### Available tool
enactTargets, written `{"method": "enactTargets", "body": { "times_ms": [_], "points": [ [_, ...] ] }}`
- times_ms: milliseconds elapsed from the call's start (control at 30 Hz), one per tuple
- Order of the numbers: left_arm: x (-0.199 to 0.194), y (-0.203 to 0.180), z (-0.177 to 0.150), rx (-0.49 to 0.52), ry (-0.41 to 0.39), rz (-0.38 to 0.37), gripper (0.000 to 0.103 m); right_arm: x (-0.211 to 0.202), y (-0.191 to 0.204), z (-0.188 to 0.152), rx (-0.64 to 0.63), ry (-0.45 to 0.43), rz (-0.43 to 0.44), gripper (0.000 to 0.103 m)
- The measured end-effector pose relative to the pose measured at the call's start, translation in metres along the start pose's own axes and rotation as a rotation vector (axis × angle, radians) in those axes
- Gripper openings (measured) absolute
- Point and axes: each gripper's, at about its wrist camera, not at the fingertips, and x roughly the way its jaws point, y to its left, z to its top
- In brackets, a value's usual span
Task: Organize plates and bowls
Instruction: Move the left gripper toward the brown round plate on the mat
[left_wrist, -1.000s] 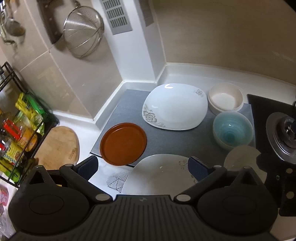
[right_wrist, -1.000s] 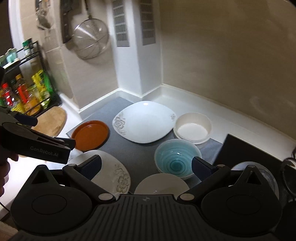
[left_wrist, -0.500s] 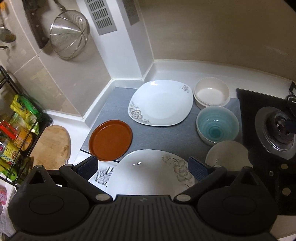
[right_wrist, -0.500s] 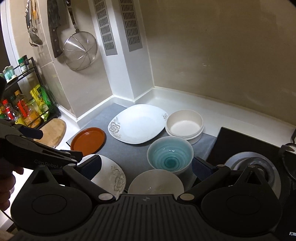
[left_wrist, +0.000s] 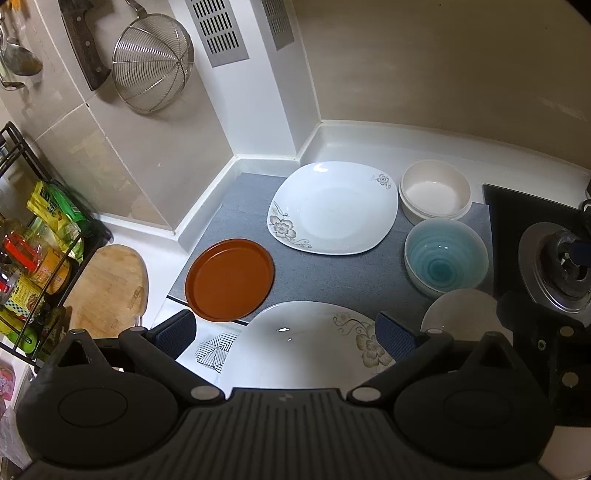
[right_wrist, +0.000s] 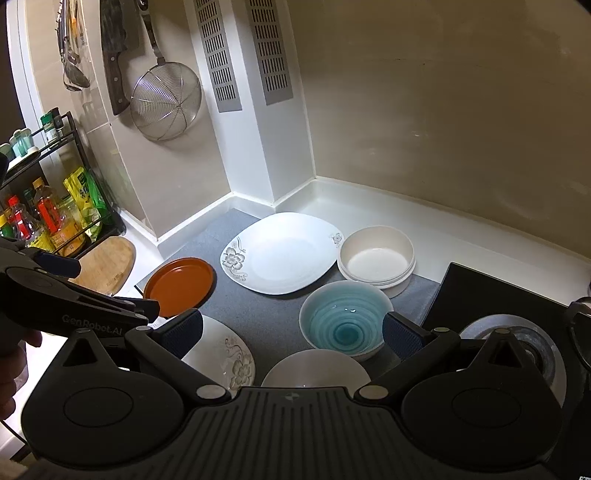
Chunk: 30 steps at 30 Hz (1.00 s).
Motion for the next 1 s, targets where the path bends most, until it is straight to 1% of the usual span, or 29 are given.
{"method": "enactTargets", "body": {
  "times_ms": [433, 767, 1000],
  "points": [
    [0.002, 0.002, -0.001, -0.004, 0.008, -0.007, 0.103, 0.002, 0.002, 0.001, -0.001, 0.010, 0.000, 0.103],
    [0.005, 0.010, -0.006, -0.031, 0.029, 0.017, 0.103, 0.008, 0.005, 0.001, -0.011, 0.019, 0.032, 0.103],
    [0.011, 0.020, -0.006, -0.063, 0.049, 0.047, 0.103, 0.014, 0.004, 0.003, -0.016, 0.025, 0.056, 0.103]
  ]
}}
